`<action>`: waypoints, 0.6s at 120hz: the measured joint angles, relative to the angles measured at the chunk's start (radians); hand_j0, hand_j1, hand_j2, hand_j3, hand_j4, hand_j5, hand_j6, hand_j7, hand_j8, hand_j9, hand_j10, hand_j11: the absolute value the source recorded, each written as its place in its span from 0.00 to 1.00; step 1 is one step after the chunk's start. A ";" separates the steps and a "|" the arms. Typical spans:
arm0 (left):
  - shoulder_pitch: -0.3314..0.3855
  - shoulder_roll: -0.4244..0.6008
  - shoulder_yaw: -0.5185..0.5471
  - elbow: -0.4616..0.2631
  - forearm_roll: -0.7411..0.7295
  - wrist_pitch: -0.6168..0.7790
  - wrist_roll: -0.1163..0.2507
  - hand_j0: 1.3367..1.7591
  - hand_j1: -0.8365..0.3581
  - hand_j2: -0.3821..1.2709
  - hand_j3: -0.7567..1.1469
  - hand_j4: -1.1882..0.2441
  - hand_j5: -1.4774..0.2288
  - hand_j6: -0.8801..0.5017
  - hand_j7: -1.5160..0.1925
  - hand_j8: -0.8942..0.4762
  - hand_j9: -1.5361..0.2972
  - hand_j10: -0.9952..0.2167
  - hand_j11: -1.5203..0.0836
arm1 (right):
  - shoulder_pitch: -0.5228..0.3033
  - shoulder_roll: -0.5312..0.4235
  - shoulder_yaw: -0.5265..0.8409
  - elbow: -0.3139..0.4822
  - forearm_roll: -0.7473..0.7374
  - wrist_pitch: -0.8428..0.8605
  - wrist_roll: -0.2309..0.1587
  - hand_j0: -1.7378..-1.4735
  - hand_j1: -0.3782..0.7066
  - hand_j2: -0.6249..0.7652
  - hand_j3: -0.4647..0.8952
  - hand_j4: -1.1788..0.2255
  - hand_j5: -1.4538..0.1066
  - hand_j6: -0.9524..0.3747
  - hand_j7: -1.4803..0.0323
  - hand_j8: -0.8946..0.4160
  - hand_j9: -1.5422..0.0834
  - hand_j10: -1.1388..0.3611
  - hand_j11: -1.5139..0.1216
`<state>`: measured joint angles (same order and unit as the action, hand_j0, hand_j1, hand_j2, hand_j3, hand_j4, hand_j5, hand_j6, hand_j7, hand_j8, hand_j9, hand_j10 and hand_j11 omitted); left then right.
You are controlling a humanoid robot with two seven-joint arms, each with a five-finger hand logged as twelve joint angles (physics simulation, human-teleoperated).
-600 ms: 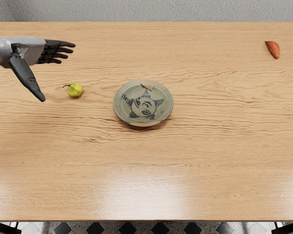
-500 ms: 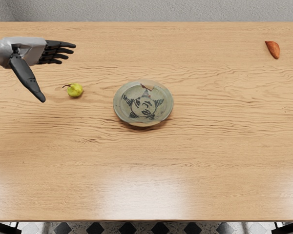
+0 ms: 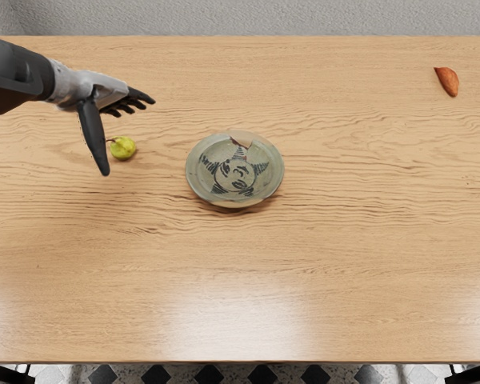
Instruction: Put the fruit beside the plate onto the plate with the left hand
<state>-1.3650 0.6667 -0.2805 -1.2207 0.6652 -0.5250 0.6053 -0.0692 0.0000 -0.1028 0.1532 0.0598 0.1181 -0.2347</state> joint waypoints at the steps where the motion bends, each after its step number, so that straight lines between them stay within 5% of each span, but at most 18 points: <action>1: 0.001 -0.005 0.000 0.000 0.009 0.006 0.000 0.76 0.98 0.23 0.40 0.82 0.85 0.62 0.88 0.64 0.83 0.81 0.94 | 0.000 0.000 0.000 0.000 0.000 0.000 0.000 0.30 0.03 0.45 0.34 0.84 0.93 0.72 0.98 0.68 0.95 0.76 0.93; 42: 0.124 -0.117 0.032 0.014 0.444 0.308 0.005 0.76 0.98 0.23 0.40 0.82 0.85 0.62 0.88 0.64 0.83 0.81 0.94 | 0.000 0.000 0.000 0.000 0.000 0.000 0.000 0.30 0.03 0.45 0.34 0.84 0.93 0.72 0.98 0.68 0.95 0.76 0.93; 72: 0.126 -0.256 0.137 0.179 0.492 0.370 0.006 0.76 0.96 0.24 0.40 0.80 0.84 0.61 0.86 0.63 0.81 0.79 0.92 | 0.001 0.000 0.001 0.000 0.000 0.000 0.000 0.30 0.03 0.45 0.34 0.84 0.93 0.72 0.98 0.68 0.95 0.76 0.93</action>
<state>-1.2394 0.4110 -0.1436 -1.0422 1.1574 -0.1553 0.6108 -0.0683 0.0000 -0.1018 0.1531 0.0598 0.1181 -0.2347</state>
